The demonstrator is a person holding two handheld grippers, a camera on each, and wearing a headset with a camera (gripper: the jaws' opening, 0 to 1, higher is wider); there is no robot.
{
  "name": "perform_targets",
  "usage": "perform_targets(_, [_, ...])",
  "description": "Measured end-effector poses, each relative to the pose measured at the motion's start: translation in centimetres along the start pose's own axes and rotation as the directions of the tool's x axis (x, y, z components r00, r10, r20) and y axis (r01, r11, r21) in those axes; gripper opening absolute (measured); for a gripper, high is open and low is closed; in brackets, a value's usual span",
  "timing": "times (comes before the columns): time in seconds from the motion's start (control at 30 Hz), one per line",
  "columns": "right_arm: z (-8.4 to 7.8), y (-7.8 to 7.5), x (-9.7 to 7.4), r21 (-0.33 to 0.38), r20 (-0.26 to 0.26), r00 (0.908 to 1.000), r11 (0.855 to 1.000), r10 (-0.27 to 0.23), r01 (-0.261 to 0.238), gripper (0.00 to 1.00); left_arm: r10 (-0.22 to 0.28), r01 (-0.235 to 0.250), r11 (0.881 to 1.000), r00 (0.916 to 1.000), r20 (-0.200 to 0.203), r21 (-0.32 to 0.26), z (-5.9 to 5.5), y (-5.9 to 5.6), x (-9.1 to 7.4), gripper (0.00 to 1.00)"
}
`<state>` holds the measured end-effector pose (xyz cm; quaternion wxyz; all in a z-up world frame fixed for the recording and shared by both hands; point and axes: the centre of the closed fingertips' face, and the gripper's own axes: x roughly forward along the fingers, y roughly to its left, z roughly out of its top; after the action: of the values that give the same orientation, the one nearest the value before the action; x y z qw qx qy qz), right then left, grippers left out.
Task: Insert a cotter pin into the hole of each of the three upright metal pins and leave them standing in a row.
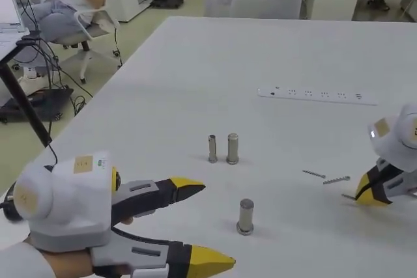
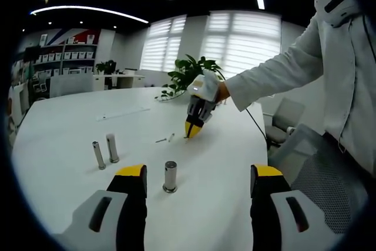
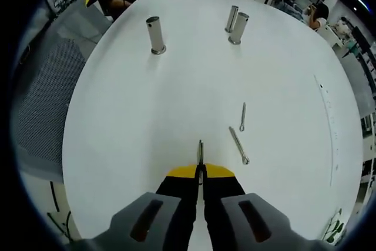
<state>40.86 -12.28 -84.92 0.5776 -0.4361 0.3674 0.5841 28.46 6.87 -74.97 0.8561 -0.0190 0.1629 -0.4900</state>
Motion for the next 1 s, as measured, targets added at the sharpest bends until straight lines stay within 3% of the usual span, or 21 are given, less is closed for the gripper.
perform_targets(0.53, [3.0,2.3,-3.3,-0.025,0.042,0.9991,1.000,0.000,0.001,0.03,-0.017,0.017,0.999,0.9998,0.008,0.047,1.8,-0.8,0.9,0.68])
perform_targets(1.0, [6.6,5.6,-5.4,-0.091,0.065,0.9968,0.995,0.047,-0.041,0.03,-0.036,0.036,0.996,0.9993,-0.002,0.079,1.9,-1.8,1.5,0.62])
